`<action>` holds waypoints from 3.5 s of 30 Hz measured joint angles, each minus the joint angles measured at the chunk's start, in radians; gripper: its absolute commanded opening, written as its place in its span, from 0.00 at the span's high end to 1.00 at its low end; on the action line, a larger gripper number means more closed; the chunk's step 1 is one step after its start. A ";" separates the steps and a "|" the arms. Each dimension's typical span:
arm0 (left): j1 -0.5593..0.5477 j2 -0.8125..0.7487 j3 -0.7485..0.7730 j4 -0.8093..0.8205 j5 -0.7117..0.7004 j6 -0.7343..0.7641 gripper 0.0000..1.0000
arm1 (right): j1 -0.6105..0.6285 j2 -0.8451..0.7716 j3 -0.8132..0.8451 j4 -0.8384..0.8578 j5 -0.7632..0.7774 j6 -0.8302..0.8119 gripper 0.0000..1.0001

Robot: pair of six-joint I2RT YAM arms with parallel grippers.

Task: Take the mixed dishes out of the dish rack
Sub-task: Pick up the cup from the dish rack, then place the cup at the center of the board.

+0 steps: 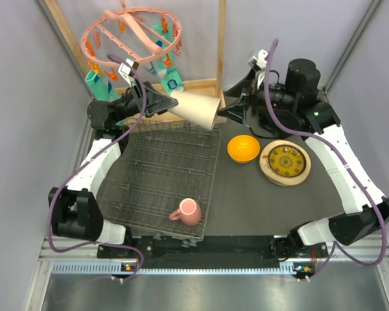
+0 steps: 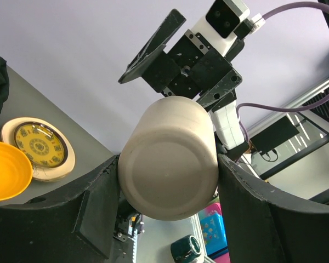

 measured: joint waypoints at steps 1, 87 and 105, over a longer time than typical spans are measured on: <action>0.000 0.000 -0.002 0.000 0.000 0.000 0.57 | 0.005 0.010 0.004 0.001 0.001 0.000 0.19; 0.196 -0.015 0.273 -1.778 -0.377 1.636 0.02 | -0.140 0.193 -0.019 -0.952 0.649 -0.611 1.00; 0.196 -0.015 0.271 -1.833 -0.438 1.740 0.02 | -0.045 0.255 -0.050 -0.953 0.690 -0.600 1.00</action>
